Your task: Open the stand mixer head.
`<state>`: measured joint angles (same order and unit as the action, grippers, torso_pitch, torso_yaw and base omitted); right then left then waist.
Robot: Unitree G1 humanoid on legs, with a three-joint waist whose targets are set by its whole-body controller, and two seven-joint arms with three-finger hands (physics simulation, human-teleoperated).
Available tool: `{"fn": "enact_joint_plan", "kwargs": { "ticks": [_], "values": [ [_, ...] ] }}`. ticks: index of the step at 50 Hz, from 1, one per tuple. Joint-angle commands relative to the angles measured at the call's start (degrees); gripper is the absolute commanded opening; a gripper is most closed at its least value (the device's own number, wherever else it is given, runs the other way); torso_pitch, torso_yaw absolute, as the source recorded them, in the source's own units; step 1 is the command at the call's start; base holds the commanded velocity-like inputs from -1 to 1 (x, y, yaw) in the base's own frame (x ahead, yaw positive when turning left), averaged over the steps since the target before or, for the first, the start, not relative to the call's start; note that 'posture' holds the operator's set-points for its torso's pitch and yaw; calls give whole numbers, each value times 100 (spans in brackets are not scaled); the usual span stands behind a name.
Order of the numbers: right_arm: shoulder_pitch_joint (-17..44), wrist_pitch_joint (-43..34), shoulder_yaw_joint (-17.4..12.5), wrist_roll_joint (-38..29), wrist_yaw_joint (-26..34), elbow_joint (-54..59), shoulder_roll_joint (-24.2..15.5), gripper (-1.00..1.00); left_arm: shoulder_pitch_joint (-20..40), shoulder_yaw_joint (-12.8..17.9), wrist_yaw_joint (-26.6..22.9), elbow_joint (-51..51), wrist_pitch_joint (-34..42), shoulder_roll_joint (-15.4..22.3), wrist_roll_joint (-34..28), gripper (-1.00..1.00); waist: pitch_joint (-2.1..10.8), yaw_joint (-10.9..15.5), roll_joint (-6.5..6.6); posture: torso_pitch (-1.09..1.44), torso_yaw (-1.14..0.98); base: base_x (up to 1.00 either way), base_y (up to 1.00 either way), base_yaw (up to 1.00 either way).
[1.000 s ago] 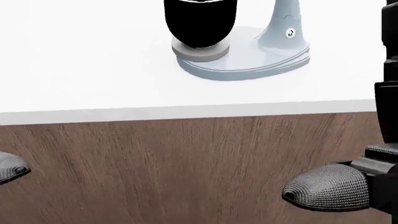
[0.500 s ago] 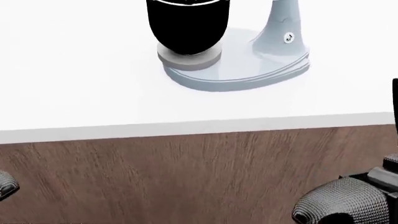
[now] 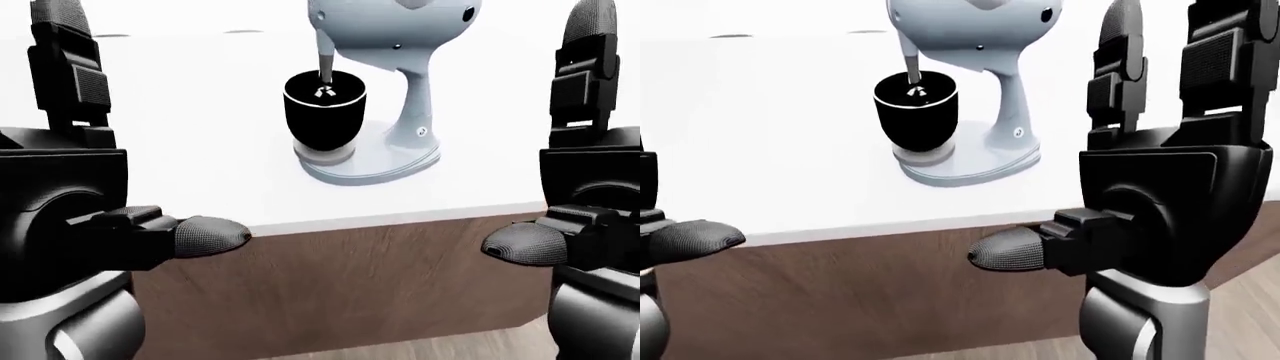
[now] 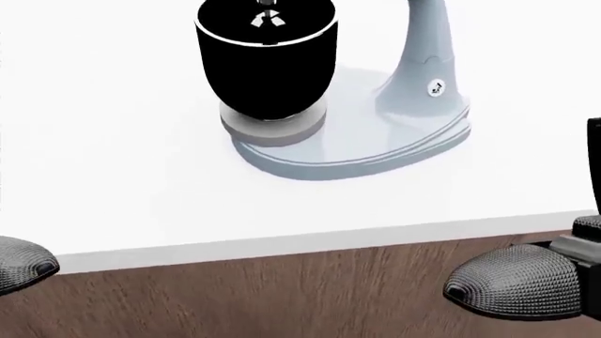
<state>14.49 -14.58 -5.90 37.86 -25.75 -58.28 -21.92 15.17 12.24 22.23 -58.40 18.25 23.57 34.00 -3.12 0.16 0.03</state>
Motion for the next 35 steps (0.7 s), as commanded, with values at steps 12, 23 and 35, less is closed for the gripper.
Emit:
{"fn": "enact_joint_plan", "kwargs": {
  "ticks": [12,23,35],
  "values": [
    [67,114,-36,7,45,-172,-10,100,88,79,-62,-160,-169,-5,-77,98,139,-9,-20,0,0,0,0,0],
    [-17,-63,-13,57,152,-172,159,100,123,123,-145,-160,-26,24,-210,98,144,9,-28,-2,0,0,0,0],
    [-6,-645,-171,882,-92,-172,241,100,149,63,-187,-160,-21,-55,-307,98,543,30,-29,-14,0,0,0,0]
  ]
}}
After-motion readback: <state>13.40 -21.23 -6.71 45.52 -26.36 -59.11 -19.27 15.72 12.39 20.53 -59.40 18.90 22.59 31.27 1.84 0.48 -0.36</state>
